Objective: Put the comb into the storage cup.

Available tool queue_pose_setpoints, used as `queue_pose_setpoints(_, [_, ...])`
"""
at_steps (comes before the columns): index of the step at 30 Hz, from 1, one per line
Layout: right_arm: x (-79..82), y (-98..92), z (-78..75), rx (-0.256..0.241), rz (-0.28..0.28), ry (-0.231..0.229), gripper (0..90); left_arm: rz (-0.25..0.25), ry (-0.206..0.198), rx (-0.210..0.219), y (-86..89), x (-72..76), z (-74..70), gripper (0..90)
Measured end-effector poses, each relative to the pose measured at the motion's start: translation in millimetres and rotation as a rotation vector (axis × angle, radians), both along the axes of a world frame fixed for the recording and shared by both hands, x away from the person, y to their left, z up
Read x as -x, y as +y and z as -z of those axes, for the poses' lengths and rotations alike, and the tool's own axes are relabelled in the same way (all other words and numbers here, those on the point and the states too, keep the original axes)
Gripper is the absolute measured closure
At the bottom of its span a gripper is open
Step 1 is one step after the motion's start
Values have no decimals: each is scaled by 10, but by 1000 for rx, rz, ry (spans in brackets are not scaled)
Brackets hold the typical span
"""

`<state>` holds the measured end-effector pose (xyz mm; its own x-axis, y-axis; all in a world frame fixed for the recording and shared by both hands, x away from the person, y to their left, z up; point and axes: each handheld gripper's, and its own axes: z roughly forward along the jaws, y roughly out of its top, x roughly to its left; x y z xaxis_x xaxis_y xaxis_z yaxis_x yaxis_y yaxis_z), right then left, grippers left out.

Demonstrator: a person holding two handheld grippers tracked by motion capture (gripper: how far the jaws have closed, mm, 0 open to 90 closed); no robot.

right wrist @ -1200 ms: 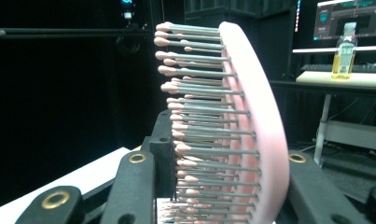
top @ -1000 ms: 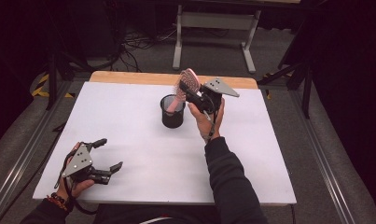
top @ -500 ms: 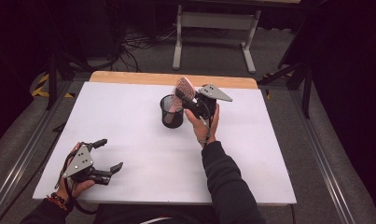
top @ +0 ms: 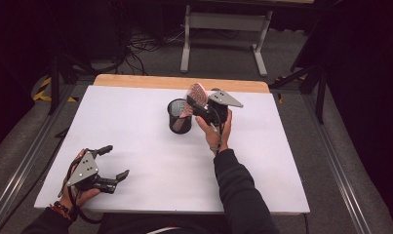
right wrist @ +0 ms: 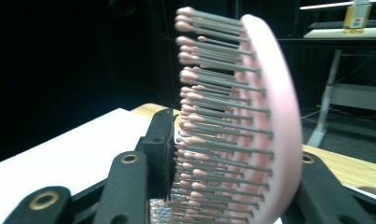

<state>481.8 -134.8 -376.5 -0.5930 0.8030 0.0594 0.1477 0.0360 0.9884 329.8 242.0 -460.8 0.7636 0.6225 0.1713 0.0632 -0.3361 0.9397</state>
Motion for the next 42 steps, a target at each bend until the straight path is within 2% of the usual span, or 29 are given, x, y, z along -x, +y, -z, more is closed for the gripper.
queue_pose_setpoints(4, [8, -49, 4, 16, 37, -8, 496, 3, 1, -6, -13, 0, 5, 60])
queue_pose_setpoints(7, [25, -97, -5, 9, 49, -16, 441, 5, 1, -11, -25, -2, 11, 60])
queue_pose_setpoints(15, [56, -154, -24, 27, 71, -31, 411, 14, 14, -12, -38, -2, 13, 57])
queue_pose_setpoints(24, [137, -222, -155, 72, 107, -85, 353, 16, 13, -15, -34, -13, 16, 56])
queue_pose_setpoints(35, [237, -277, -285, 118, 104, -131, 343, 16, 16, -24, -47, -16, 23, 57])
queue_pose_setpoints(38, [275, -278, -321, 118, 94, -146, 341, 17, 18, -24, -46, -21, 26, 57])
queue_pose_setpoints(42, [329, -265, -387, 154, 95, -172, 340, 16, 17, -24, -44, -17, 24, 57])
